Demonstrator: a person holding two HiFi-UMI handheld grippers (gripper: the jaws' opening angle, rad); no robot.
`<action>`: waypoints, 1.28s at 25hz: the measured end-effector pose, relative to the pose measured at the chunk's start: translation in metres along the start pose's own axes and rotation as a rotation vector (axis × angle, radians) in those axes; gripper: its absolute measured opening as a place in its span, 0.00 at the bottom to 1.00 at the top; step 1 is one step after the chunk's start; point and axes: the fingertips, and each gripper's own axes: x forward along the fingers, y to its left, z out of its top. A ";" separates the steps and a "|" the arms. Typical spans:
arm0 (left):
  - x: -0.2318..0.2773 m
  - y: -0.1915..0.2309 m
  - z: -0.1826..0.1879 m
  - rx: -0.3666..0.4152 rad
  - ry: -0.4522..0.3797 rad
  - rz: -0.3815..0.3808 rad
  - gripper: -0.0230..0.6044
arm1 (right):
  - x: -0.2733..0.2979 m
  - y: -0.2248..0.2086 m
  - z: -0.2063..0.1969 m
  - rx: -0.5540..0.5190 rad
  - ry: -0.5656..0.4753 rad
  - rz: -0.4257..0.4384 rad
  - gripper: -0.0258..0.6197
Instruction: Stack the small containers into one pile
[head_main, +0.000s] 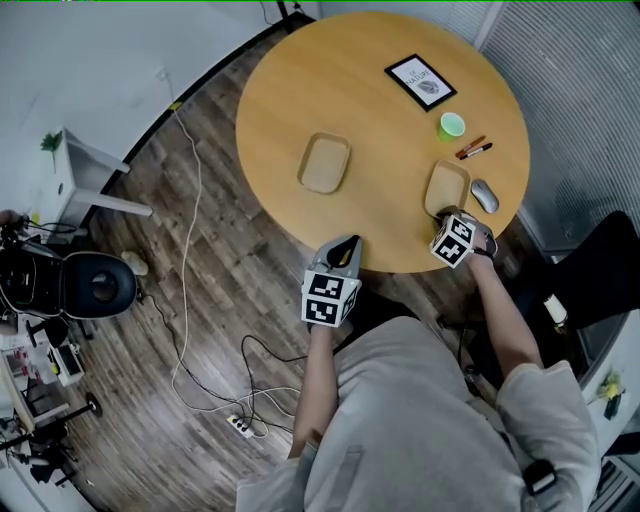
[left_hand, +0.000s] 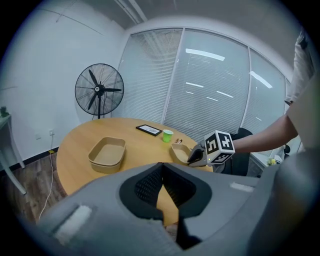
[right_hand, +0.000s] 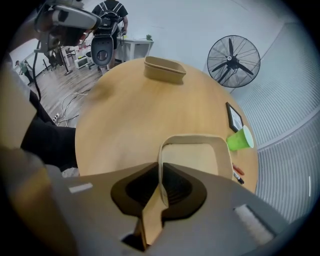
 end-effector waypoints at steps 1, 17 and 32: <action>-0.002 0.004 0.000 -0.009 -0.006 0.014 0.04 | 0.000 -0.001 0.000 -0.006 0.002 -0.002 0.08; -0.005 0.044 0.010 -0.045 -0.021 0.066 0.04 | -0.025 -0.025 0.097 -0.053 -0.081 -0.136 0.07; -0.030 0.092 -0.004 -0.115 -0.006 0.111 0.04 | -0.033 -0.002 0.228 -0.111 -0.181 -0.125 0.07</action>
